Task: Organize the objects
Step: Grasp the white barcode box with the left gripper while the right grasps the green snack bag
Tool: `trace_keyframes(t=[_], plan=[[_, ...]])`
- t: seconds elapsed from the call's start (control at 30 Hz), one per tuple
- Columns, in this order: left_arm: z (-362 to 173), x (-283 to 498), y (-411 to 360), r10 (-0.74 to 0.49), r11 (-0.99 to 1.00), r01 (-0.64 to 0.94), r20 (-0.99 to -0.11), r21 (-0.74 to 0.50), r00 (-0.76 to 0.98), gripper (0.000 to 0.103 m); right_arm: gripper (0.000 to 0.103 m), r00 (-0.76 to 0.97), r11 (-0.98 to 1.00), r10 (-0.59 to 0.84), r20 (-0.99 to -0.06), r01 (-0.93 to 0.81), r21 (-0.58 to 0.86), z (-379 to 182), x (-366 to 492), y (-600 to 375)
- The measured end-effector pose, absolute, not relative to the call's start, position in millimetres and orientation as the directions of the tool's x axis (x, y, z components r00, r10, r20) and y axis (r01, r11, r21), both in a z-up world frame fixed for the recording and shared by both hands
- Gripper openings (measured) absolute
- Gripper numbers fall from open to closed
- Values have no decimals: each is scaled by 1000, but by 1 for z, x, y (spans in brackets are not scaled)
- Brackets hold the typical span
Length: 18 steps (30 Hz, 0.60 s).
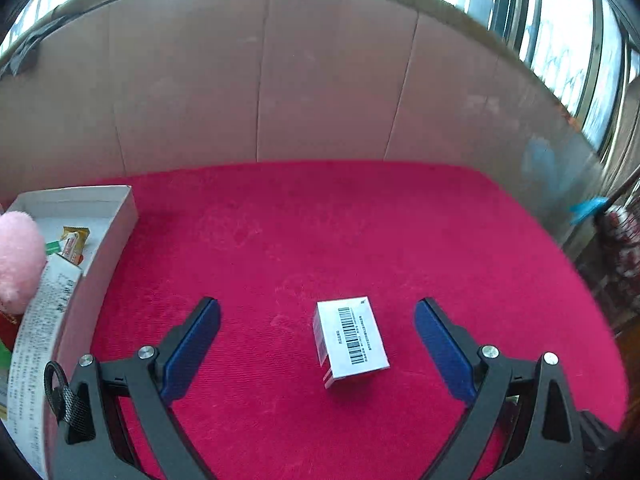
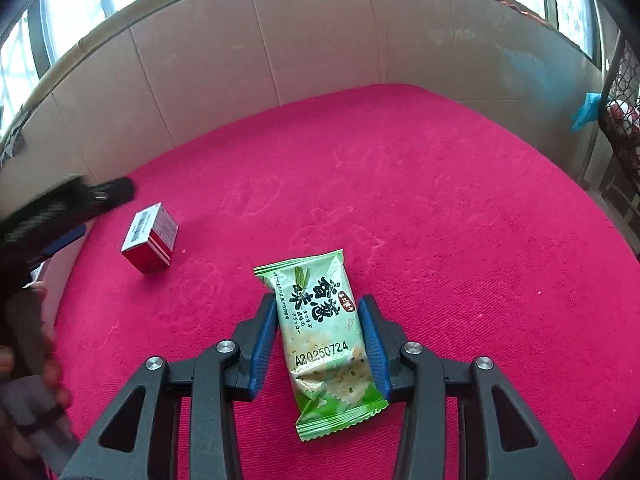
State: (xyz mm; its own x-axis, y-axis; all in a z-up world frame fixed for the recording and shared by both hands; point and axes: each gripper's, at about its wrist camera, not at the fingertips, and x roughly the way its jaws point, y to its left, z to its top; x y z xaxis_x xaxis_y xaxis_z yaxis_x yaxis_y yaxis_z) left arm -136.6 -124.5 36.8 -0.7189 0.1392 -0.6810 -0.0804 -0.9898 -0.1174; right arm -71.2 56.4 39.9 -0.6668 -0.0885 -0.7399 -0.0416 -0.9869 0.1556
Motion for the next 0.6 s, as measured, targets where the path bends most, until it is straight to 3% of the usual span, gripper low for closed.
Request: trace_keyframes(t=[0.13,0.23,0.43,0.6], plan=[[19,-147,-116,98,-995,-80,-724,-59,-682,93,45,-672,-980,-117,-731,-41,195,43,-66,69],[5,-155,-116,104,-994,-92,-771,-59,-628,72,45,-673,-979,-121,-730,-42,201,42,-62,70],[9,-150,-121,156,-986,-145,-752,-81,-640,32,45,-670,-981,-112,-734,-42,189,36,-60,73],[13,-140,-130,181,-983,-148,-726,-109,-664,31,45,-670,-982,-110,-734,-43,186,30,-70,76]])
